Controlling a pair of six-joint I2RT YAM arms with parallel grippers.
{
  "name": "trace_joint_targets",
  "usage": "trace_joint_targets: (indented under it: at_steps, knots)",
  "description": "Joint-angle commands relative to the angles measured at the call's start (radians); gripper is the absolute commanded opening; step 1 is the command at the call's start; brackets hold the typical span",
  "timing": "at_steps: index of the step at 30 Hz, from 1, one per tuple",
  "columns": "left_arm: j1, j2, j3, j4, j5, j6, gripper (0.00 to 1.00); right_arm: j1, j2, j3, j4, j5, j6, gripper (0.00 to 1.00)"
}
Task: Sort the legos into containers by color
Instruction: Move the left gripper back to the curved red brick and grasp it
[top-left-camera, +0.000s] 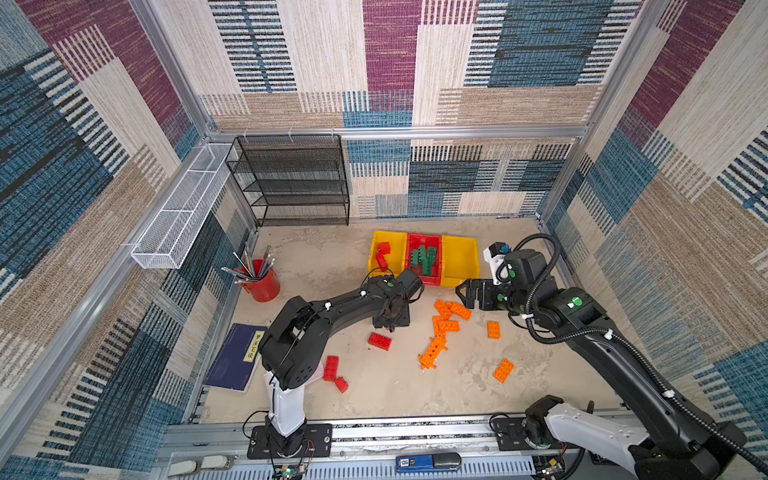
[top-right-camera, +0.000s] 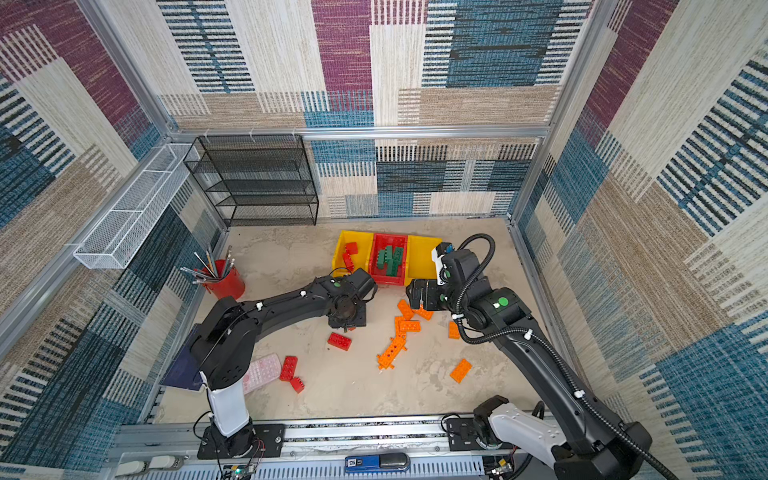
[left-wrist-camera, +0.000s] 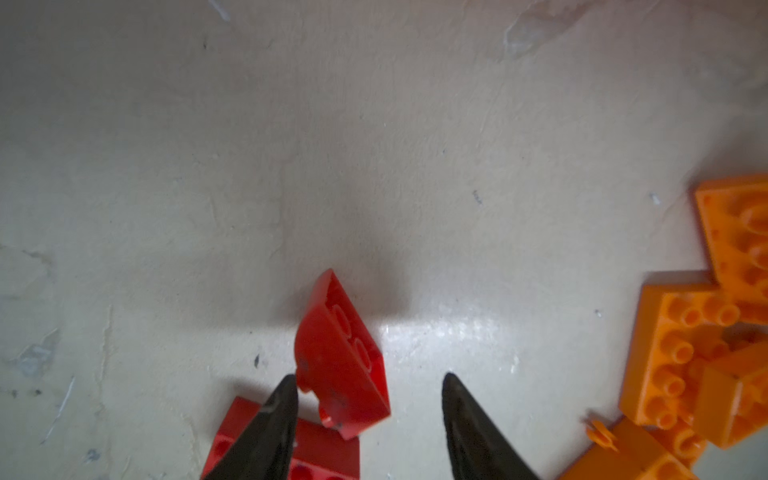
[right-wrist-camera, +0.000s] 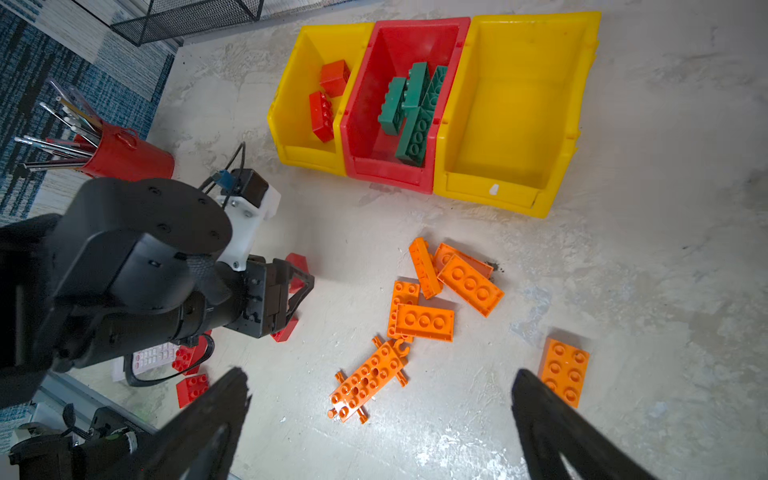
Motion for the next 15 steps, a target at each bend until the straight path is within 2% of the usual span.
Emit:
trace_joint_targets:
  at_steps: [1,4,15]
  knots:
    - [0.003,0.018,0.009,-0.002,-0.006,-0.018,0.55,0.000,-0.021,-0.008,-0.031,0.033,0.027,1.00]
    - [0.008,0.028,0.007,0.003,-0.010,-0.017,0.52,0.000,-0.024,-0.007,-0.038,0.034,0.026,1.00]
    - [0.023,0.075,0.042,-0.021,0.000,0.018,0.21,0.000,0.006,0.011,-0.035,0.031,0.010,1.00]
